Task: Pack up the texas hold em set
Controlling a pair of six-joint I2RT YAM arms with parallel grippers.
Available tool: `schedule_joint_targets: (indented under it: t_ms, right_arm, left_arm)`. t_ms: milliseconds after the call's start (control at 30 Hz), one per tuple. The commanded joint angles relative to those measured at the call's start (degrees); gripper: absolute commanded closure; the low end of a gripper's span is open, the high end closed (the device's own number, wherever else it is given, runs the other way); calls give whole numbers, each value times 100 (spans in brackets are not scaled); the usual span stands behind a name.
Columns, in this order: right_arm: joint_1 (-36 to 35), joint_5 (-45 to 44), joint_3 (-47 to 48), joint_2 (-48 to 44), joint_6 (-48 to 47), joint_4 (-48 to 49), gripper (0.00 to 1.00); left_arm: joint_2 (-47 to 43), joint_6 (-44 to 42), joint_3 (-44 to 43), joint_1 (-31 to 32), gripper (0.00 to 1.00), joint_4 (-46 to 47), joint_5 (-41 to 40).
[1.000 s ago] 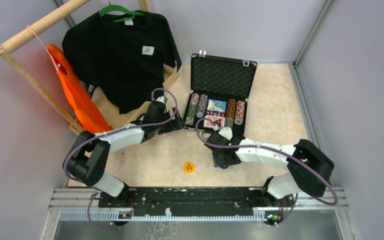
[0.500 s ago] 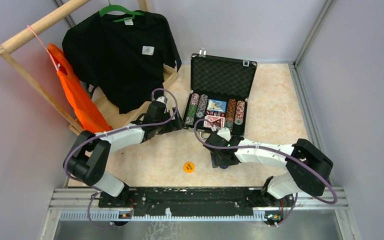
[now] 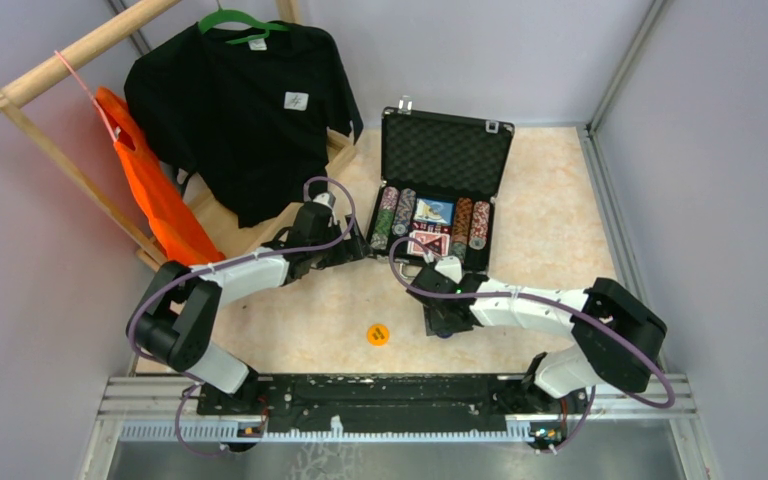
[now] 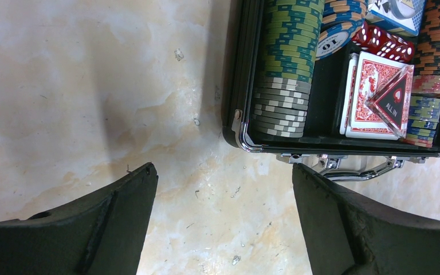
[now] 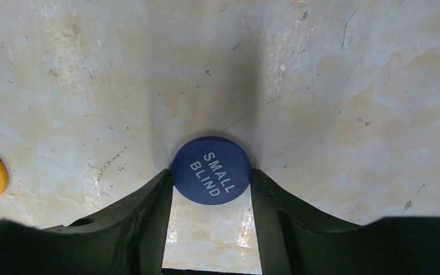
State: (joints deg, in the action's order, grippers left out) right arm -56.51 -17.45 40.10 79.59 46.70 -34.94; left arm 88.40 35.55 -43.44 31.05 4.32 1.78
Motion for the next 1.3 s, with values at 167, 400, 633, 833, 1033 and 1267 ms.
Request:
schedule_joint_targets:
  t_ms: [167, 400, 633, 833, 1033, 1267]
  right_arm:
    - [-85, -90, -44, 135, 93, 80, 54]
    - [-79, -166, 397, -254, -16, -83, 55]
    - [-79, -329, 864, -241, -221, -357, 56]
    - [-71, -371, 914, -15, -269, -408, 38]
    - [-71, -91, 393, 8, -101, -33, 33]
    - [-85, 73, -4, 71, -12, 255, 38]
  left_arm:
    - [50, 9, -91, 16, 8, 138, 77]
    - [79, -4, -109, 15, 8, 140, 81]
    - [24, -13, -103, 15, 8, 127, 95]
    - [-7, -31, -103, 18, 8, 113, 68]
    - [-1, -26, -88, 18, 8, 117, 67]
    - [80, -4, -96, 20, 8, 144, 146]
